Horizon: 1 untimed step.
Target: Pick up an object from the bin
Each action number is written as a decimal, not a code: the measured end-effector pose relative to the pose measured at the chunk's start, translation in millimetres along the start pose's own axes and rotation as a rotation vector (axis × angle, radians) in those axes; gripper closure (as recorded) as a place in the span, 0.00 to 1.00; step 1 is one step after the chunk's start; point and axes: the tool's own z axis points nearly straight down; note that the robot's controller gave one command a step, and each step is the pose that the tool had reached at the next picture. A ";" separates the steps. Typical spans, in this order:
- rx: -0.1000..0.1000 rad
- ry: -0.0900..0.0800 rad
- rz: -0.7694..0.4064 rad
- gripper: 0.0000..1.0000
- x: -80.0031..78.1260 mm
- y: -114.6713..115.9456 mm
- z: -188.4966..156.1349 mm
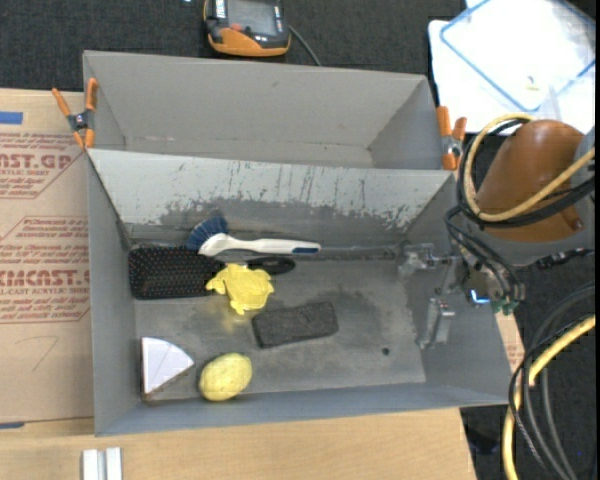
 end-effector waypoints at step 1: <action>0.001 -0.007 -0.002 0.00 -2.1 0.6 -3.8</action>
Offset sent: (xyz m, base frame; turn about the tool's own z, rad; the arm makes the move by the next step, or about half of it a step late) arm 0.0458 0.1035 -0.0869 -0.2503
